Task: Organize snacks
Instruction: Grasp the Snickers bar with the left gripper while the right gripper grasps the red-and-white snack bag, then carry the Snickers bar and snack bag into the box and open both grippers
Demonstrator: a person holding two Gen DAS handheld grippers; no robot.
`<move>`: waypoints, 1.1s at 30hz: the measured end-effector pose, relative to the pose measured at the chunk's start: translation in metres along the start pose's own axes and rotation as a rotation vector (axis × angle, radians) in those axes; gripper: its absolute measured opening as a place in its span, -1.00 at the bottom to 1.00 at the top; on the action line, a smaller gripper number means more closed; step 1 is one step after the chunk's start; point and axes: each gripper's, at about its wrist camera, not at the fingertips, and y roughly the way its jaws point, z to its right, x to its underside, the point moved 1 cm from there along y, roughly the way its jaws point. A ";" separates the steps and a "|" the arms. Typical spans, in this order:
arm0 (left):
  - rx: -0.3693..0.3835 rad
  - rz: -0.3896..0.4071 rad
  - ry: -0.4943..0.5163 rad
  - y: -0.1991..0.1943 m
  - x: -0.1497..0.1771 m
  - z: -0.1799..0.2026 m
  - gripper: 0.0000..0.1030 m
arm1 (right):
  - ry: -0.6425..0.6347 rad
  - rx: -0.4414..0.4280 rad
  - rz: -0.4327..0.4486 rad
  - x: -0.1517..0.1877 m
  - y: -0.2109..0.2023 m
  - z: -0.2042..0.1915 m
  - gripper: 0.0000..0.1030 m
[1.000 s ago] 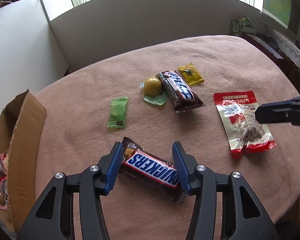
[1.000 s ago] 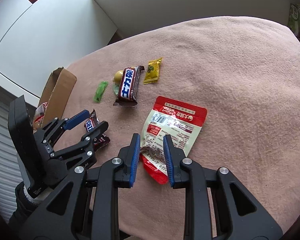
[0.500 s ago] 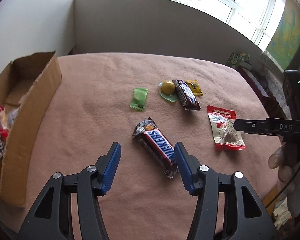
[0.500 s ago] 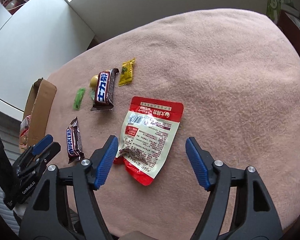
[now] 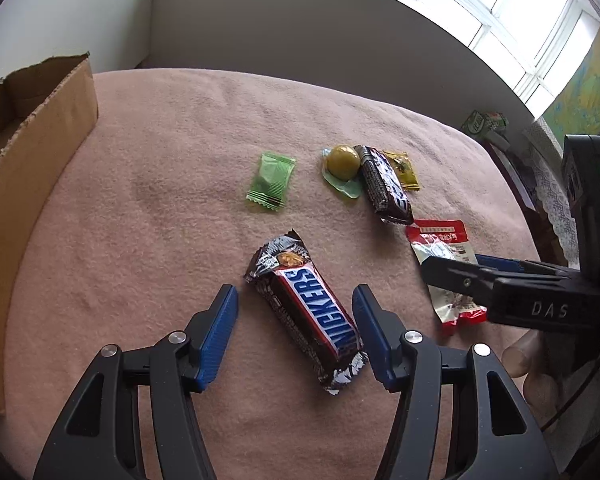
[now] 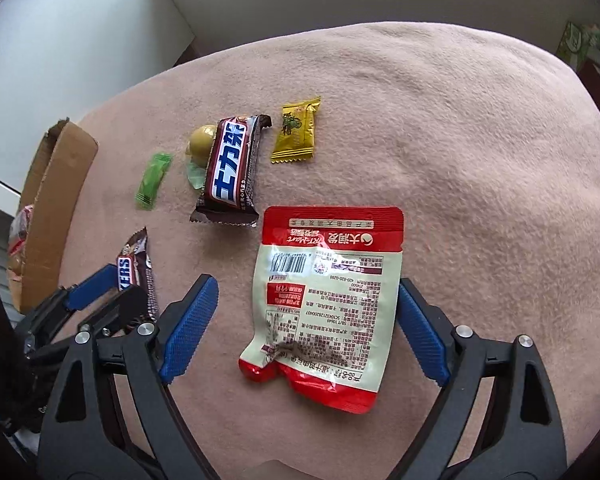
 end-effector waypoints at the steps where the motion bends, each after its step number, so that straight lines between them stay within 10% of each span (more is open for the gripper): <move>1: -0.011 0.002 0.009 0.000 0.000 0.002 0.14 | -0.030 0.022 -0.001 0.001 0.001 -0.003 0.65; 8: -0.057 0.033 0.073 0.004 0.002 0.010 0.12 | -0.199 0.080 0.012 0.018 -0.001 -0.012 0.51; 14: 0.003 0.054 0.045 -0.003 0.005 0.000 -0.34 | -0.220 0.076 0.040 0.034 -0.010 -0.008 0.44; 21: -0.059 0.036 0.111 0.001 0.003 0.015 -0.25 | -0.236 0.088 0.056 0.038 -0.006 -0.014 0.64; 33: -0.038 0.089 0.032 -0.012 0.008 -0.004 -0.46 | -0.243 0.043 0.086 0.043 -0.017 -0.015 0.16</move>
